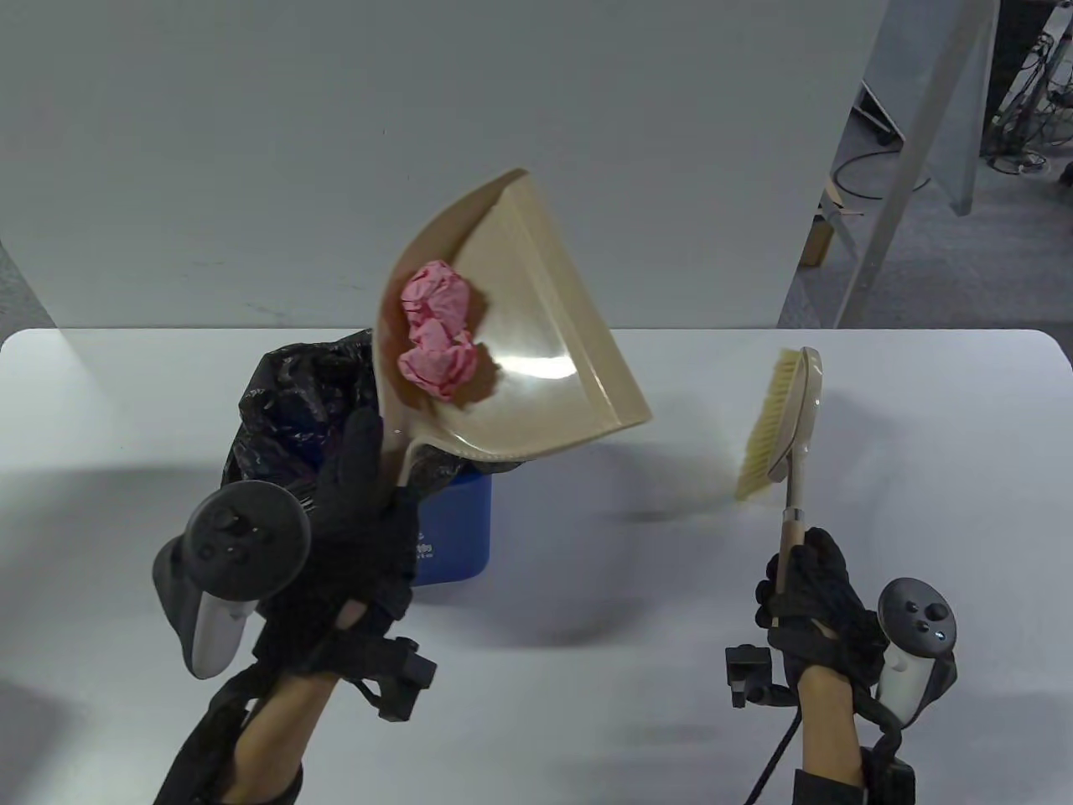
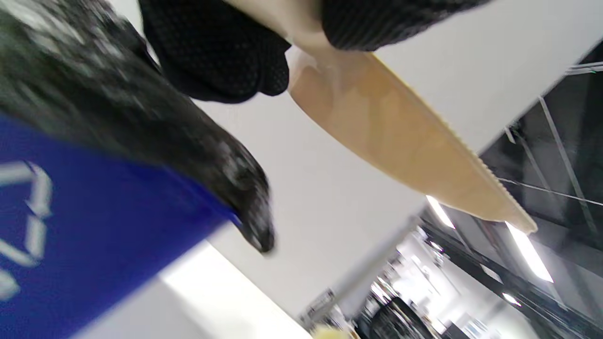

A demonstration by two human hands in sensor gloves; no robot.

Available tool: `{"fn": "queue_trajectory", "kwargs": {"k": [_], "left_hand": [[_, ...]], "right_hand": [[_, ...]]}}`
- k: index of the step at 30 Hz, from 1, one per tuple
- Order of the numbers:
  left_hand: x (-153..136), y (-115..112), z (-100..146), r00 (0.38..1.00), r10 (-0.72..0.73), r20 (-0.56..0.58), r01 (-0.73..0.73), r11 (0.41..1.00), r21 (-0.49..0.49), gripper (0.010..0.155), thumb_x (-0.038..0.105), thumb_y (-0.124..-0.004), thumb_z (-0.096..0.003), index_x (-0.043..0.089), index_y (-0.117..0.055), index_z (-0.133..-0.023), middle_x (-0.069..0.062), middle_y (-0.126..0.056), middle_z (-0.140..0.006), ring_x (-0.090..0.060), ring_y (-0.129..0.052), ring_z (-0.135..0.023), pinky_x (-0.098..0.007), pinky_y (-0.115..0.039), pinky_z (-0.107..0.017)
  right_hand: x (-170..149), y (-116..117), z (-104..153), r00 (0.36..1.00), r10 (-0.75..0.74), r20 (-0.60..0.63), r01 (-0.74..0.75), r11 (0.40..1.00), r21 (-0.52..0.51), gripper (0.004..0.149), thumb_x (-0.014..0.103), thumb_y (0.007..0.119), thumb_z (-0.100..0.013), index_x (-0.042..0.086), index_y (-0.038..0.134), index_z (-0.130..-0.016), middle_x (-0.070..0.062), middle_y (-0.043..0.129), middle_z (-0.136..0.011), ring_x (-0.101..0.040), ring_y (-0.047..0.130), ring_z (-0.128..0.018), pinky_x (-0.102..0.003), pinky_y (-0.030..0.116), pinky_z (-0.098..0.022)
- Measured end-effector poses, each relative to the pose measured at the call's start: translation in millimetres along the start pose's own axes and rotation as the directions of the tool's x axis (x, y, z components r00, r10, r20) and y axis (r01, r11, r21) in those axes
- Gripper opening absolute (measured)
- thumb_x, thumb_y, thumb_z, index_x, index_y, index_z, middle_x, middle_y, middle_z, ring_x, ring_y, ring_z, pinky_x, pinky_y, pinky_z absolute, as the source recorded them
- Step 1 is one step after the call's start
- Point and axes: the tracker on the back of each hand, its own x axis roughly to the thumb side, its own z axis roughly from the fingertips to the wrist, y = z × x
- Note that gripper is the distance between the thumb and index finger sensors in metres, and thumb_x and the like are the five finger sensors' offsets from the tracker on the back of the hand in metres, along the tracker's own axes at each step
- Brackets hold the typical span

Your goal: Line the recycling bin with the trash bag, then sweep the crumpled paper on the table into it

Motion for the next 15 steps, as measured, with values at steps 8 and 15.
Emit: {"fn": "queue_trajectory", "kwargs": {"k": [8,15], "left_hand": [[-44.8,45.7,-18.3,0.952,-0.258,-0.164,0.282,0.947,0.152,0.073,0.023,-0.073,-0.0590,0.010,-0.031,-0.117,-0.023,-0.046,-0.118,-0.041,-0.082,-0.089,-0.049,-0.086,-0.054],[-67.0,53.1,-14.6,0.873,-0.431,-0.227,0.475,0.857,0.201,0.072,0.021,-0.076,-0.0577,0.014,-0.037,-0.118,-0.018,-0.049,-0.119,-0.041,-0.081,-0.091,-0.052,-0.084,-0.057]], "right_hand": [[0.2,1.3,0.2,1.000,0.022,0.009,-0.022,1.000,0.005,0.057,0.029,0.053,-0.064,0.000,0.039,-0.112,-0.027,0.074,-0.091,-0.025,0.093,-0.051,-0.045,0.088,-0.037],[0.1,2.7,0.3,0.999,0.036,0.011,-0.036,0.999,0.007,0.057,0.029,0.053,-0.064,0.000,0.039,-0.112,-0.027,0.074,-0.091,-0.025,0.093,-0.051,-0.045,0.088,-0.037]]}}
